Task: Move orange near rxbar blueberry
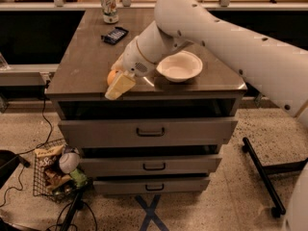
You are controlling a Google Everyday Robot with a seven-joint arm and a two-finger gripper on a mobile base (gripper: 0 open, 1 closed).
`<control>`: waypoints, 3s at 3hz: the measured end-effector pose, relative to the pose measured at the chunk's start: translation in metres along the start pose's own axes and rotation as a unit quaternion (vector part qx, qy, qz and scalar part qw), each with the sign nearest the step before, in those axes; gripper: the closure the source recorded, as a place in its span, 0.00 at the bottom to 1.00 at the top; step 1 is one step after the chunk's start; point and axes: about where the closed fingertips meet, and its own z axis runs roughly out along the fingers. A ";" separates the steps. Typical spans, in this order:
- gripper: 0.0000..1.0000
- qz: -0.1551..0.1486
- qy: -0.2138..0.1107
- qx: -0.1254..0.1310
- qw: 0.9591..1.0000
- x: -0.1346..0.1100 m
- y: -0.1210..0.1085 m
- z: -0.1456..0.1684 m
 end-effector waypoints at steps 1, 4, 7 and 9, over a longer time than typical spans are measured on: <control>0.57 -0.001 0.000 -0.002 1.000 -0.001 0.001 0.002; 1.00 -0.004 0.002 -0.001 1.000 -0.004 0.000 0.005; 1.00 -0.006 0.103 0.025 0.994 -0.016 -0.090 0.001; 1.00 0.102 0.090 0.133 0.982 -0.006 -0.193 -0.057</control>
Offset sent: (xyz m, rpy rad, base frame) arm -0.0007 0.0012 -0.0007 -0.0008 0.0013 0.0027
